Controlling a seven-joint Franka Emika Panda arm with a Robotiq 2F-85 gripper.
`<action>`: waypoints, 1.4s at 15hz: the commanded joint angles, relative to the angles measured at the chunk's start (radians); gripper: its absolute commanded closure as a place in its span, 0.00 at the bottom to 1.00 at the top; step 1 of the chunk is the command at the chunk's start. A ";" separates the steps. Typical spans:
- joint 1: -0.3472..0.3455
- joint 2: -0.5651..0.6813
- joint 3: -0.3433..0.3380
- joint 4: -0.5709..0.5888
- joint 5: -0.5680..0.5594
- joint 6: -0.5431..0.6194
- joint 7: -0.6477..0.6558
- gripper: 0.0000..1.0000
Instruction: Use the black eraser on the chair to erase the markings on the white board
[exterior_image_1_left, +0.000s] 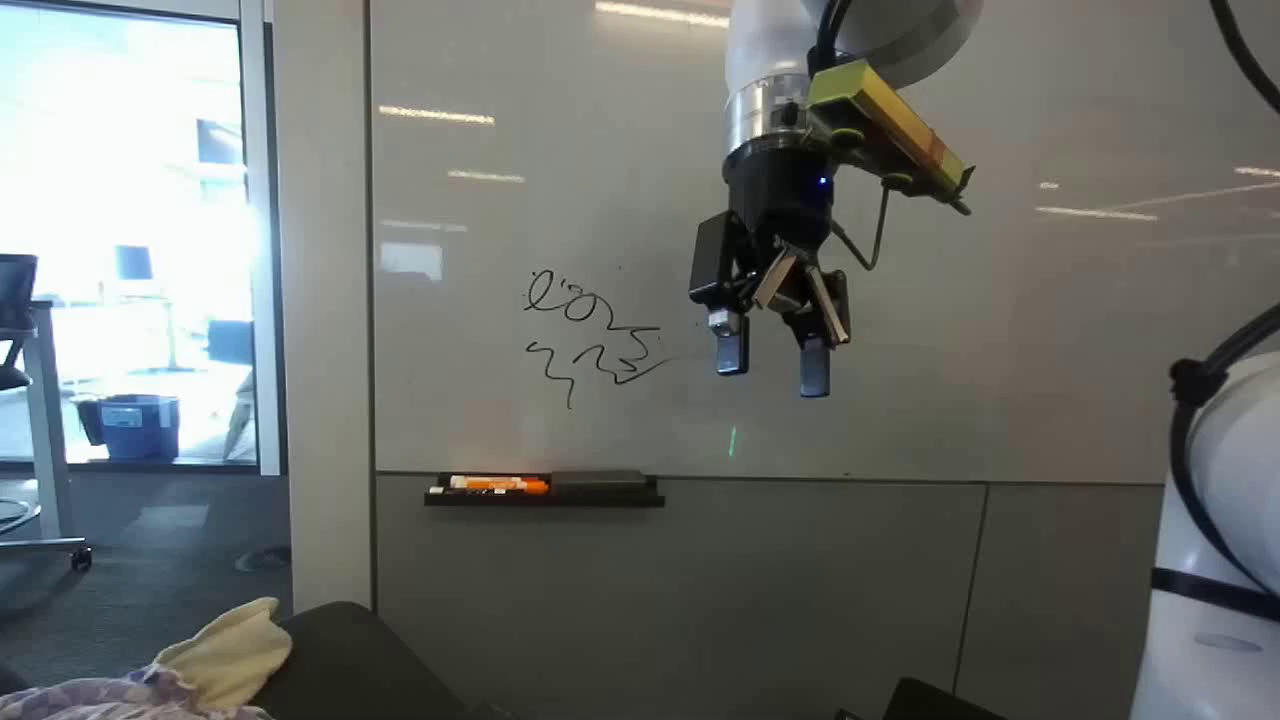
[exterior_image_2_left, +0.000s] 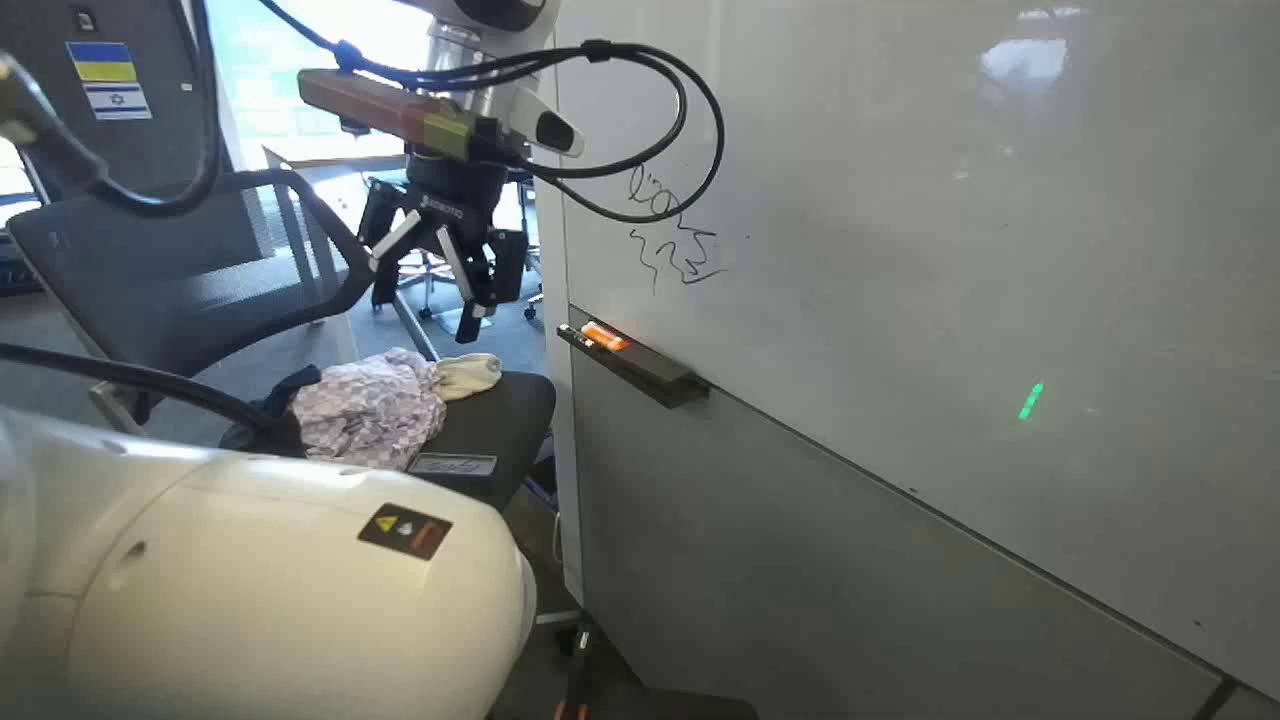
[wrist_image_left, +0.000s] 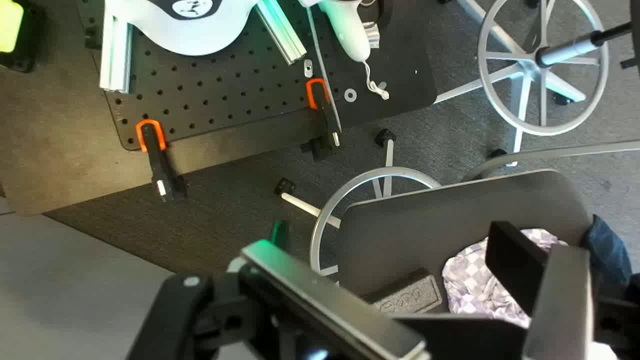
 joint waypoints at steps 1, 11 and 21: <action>-0.023 0.001 0.018 0.005 0.009 -0.004 -0.012 0.00; -0.023 -0.002 0.017 0.012 0.009 -0.004 -0.012 0.00; 0.078 0.253 0.159 -0.007 0.052 0.328 -0.023 0.00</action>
